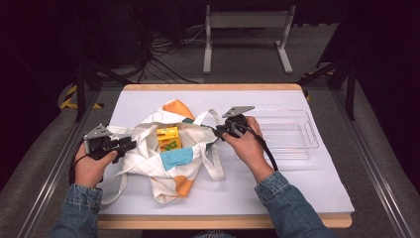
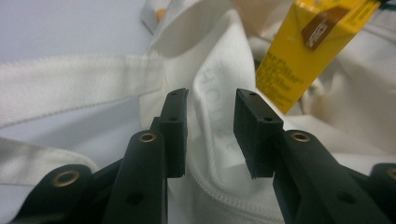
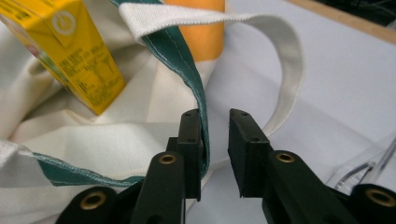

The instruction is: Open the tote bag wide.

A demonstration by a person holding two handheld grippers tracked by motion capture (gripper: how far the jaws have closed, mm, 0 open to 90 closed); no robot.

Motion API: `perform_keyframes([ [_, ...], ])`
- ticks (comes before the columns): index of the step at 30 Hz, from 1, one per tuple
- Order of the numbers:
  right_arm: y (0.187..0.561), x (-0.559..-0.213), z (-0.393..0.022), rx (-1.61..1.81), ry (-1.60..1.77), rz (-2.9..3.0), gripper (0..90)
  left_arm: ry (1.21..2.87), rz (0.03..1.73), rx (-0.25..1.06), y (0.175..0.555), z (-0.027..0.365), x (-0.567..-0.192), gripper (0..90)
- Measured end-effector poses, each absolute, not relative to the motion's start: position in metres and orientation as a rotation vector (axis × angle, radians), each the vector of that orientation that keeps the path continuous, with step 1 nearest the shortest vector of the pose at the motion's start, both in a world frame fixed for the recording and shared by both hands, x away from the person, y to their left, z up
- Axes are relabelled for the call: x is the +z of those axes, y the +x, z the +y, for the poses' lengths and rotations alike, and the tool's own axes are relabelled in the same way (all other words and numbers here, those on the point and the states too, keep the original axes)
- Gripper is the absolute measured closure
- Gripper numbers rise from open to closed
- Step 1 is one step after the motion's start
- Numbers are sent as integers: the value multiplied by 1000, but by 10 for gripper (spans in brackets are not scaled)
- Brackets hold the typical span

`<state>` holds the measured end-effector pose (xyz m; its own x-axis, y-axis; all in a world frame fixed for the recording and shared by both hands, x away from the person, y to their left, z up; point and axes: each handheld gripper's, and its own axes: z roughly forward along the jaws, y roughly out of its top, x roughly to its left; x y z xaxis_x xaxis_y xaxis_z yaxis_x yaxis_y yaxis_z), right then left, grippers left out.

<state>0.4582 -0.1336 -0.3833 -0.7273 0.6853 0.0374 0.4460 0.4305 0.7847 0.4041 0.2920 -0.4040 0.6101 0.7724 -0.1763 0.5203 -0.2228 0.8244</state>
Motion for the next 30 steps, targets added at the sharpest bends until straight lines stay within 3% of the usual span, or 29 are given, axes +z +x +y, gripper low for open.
perform_keyframes([
  [8, 439, -359, -136, 1362, 877, 2316, 601, 1862, 999, 342, 398, 293, -389, 594],
  [18, 408, -345, -105, 1523, 691, 2391, 559, 1839, 967, 379, 384, 292, -366, 577],
  [25, 401, -354, -82, 1577, 571, 2497, 535, 1830, 960, 385, 381, 292, -362, 577],
  [27, 402, -361, -78, 1553, 552, 2525, 591, 1828, 962, 388, 380, 293, -362, 575],
  [30, 404, -372, -78, 1454, 524, 2586, 815, 1827, 957, 398, 380, 295, -361, 576],
])
